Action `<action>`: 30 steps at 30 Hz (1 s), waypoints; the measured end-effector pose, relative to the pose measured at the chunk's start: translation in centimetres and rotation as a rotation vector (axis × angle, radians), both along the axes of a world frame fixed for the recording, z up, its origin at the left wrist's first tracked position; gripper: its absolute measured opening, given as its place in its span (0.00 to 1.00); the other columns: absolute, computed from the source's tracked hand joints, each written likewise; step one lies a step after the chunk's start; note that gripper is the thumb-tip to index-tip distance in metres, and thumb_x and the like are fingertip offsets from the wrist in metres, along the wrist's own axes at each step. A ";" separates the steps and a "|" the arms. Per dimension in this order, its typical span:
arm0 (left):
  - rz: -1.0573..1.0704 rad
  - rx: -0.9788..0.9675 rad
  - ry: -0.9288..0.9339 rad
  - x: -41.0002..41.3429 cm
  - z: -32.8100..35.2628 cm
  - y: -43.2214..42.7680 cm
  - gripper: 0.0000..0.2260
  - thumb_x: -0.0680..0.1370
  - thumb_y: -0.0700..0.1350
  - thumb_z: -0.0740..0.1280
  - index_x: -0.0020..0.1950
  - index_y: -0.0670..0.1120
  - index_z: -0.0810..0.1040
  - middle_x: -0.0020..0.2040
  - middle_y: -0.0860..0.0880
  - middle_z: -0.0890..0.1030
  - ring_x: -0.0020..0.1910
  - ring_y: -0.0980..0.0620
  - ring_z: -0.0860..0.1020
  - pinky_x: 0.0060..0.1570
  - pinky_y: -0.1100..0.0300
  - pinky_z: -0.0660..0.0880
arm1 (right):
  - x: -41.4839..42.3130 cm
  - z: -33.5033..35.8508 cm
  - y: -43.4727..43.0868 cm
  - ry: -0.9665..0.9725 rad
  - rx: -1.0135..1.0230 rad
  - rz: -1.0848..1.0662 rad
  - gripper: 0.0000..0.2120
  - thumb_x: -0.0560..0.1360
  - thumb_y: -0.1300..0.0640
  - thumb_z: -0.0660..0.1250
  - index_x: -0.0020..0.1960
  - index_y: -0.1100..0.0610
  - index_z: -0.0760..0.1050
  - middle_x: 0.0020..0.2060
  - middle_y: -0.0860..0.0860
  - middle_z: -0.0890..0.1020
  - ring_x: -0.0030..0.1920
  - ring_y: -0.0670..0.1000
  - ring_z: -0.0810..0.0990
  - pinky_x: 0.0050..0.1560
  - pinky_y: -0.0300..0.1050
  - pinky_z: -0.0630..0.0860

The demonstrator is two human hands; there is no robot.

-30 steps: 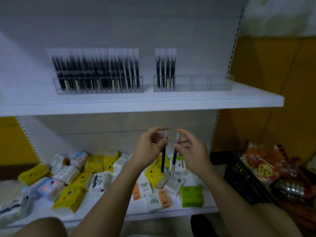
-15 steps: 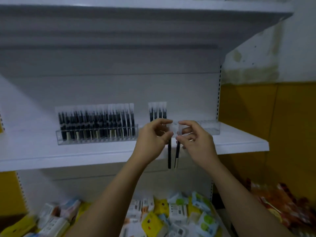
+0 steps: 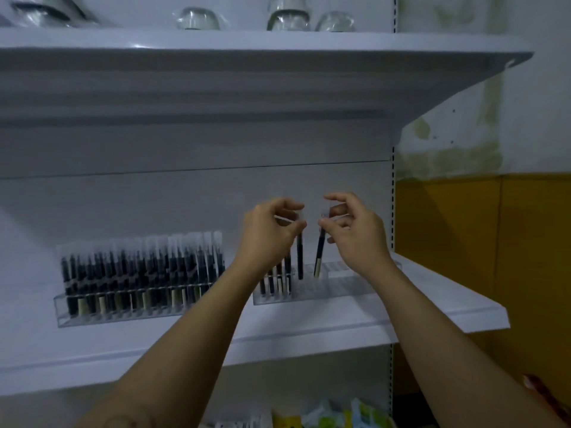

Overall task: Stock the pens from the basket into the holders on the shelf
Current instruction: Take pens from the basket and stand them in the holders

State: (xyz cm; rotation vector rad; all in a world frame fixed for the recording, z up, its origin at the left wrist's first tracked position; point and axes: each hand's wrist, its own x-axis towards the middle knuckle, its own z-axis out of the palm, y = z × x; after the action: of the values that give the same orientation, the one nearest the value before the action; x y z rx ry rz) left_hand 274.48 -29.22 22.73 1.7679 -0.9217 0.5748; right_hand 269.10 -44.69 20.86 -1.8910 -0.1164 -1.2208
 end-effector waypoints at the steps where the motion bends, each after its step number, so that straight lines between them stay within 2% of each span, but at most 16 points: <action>1: 0.006 0.006 -0.020 0.7 0.2 -0.4 0.09 0.75 0.45 0.72 0.54 0.52 0.80 0.45 0.55 0.81 0.43 0.60 0.80 0.42 0.66 0.78 | 0.8 0.2 -0.4 0.001 0.008 -0.003 0.17 0.74 0.59 0.72 0.58 0.44 0.74 0.42 0.43 0.77 0.38 0.47 0.81 0.41 0.49 0.83; 7: 0.056 0.037 -0.107 4.1 0.9 -2.3 0.09 0.74 0.44 0.73 0.54 0.50 0.81 0.42 0.56 0.80 0.42 0.63 0.79 0.43 0.73 0.74 | 4.9 0.2 -1.7 0.023 0.012 0.006 0.16 0.74 0.59 0.71 0.59 0.46 0.74 0.42 0.44 0.78 0.37 0.47 0.81 0.44 0.53 0.82; 12: 0.087 0.073 -0.131 6.3 0.9 -3.0 0.09 0.74 0.44 0.73 0.54 0.49 0.81 0.42 0.56 0.80 0.42 0.63 0.79 0.42 0.74 0.74 | 7.4 0.2 -2.5 0.016 0.046 0.009 0.16 0.74 0.60 0.71 0.59 0.48 0.75 0.39 0.45 0.77 0.40 0.49 0.81 0.45 0.55 0.82; 15: 0.103 0.084 -0.141 7.1 1.1 -3.2 0.09 0.74 0.44 0.73 0.55 0.48 0.81 0.43 0.54 0.82 0.43 0.61 0.80 0.45 0.72 0.76 | 8.4 0.0 -2.8 0.021 0.046 0.020 0.16 0.74 0.60 0.72 0.59 0.48 0.75 0.37 0.46 0.77 0.40 0.49 0.81 0.46 0.56 0.81; 21: 0.128 0.120 -0.159 7.9 1.4 -3.3 0.09 0.74 0.45 0.73 0.54 0.47 0.81 0.43 0.53 0.82 0.42 0.61 0.80 0.44 0.74 0.74 | 9.7 -0.7 -3.4 0.041 0.043 0.042 0.16 0.74 0.60 0.72 0.58 0.45 0.75 0.40 0.45 0.77 0.39 0.49 0.80 0.46 0.55 0.81; 23: 0.121 0.123 -0.160 8.0 1.5 -3.2 0.09 0.74 0.45 0.73 0.54 0.47 0.81 0.43 0.53 0.82 0.42 0.62 0.80 0.42 0.75 0.74 | 10.0 -0.8 -3.5 0.046 0.040 0.047 0.16 0.74 0.60 0.72 0.57 0.44 0.74 0.41 0.46 0.78 0.39 0.48 0.81 0.45 0.54 0.82; 26: 0.119 0.129 -0.152 7.8 1.6 -3.3 0.08 0.74 0.45 0.73 0.53 0.48 0.81 0.42 0.53 0.82 0.41 0.64 0.79 0.40 0.77 0.73 | 10.2 -1.3 -3.5 0.053 0.011 0.046 0.17 0.74 0.59 0.72 0.56 0.42 0.74 0.41 0.44 0.77 0.35 0.42 0.79 0.42 0.46 0.81; 29: 0.126 0.141 -0.133 7.8 1.4 -3.4 0.08 0.74 0.45 0.73 0.53 0.48 0.81 0.41 0.53 0.83 0.41 0.63 0.80 0.41 0.74 0.74 | 10.2 -2.2 -3.3 0.095 -0.079 0.002 0.16 0.73 0.58 0.72 0.57 0.43 0.75 0.40 0.41 0.77 0.36 0.38 0.78 0.39 0.36 0.76; 30: 0.131 0.151 -0.128 7.8 1.3 -3.5 0.08 0.74 0.45 0.73 0.53 0.48 0.81 0.41 0.53 0.83 0.41 0.62 0.80 0.42 0.72 0.75 | 10.1 -2.6 -3.2 0.118 -0.111 -0.009 0.16 0.73 0.58 0.72 0.58 0.44 0.75 0.40 0.40 0.77 0.36 0.37 0.78 0.39 0.36 0.76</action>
State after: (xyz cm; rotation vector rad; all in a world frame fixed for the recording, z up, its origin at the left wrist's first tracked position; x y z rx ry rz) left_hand 282.33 -32.67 23.99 1.9555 -0.9625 0.7254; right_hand 279.19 -47.90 18.25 -2.0573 -0.1144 -1.1255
